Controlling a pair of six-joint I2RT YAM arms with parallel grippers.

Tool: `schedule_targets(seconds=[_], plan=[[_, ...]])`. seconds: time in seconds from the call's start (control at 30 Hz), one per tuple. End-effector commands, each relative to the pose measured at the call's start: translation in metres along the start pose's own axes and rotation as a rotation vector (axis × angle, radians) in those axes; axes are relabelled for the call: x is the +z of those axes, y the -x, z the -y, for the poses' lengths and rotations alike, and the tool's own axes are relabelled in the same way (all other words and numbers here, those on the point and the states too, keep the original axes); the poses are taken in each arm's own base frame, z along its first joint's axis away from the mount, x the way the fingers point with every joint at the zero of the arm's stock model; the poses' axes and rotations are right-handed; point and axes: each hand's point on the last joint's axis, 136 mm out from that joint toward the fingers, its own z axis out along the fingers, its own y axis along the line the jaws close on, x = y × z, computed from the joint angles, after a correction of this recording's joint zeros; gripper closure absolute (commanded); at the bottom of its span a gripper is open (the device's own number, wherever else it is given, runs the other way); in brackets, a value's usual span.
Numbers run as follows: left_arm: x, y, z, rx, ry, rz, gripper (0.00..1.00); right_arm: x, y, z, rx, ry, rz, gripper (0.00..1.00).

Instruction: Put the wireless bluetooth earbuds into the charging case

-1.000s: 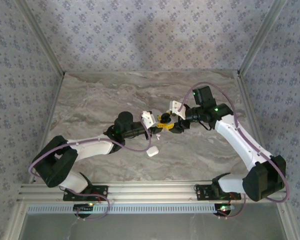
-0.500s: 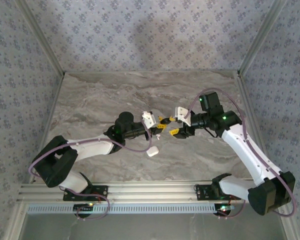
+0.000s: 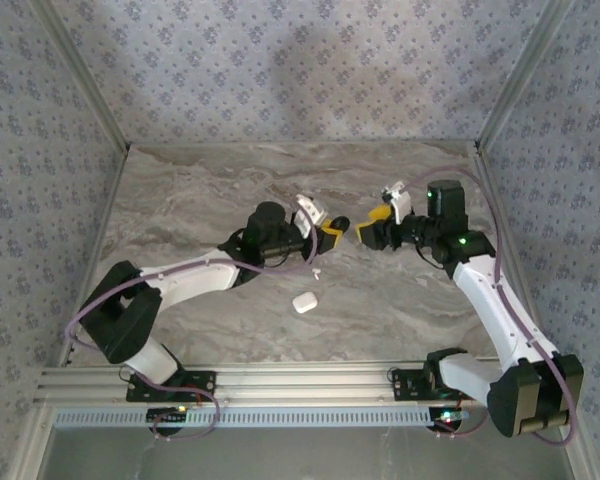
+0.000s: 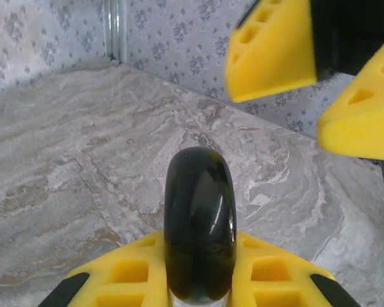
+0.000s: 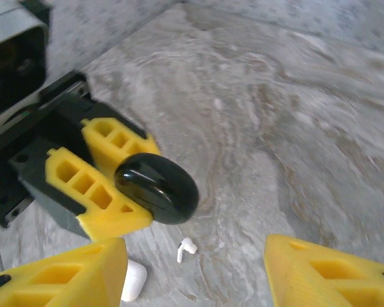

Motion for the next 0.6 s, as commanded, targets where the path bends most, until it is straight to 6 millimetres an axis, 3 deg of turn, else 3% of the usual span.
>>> schedule_targets(seconds=[0.0,0.2,0.47,0.57], plan=[[0.014,-0.006,-0.008,-0.236,0.034,-0.082,0.89,-0.016,0.001,0.028,0.270,-0.154,0.063,0.40],[0.044,-0.015,-0.010,-0.529,0.042,-0.214,0.90,-0.052,-0.020,0.068,0.542,-0.389,0.153,0.40],[0.084,-0.038,-0.005,-0.809,0.095,-0.357,0.90,-0.071,-0.075,0.079,0.770,-0.546,0.078,0.41],[0.099,-0.048,-0.001,-0.876,0.111,-0.401,0.90,-0.079,-0.086,0.079,0.811,-0.587,0.078,0.41]])
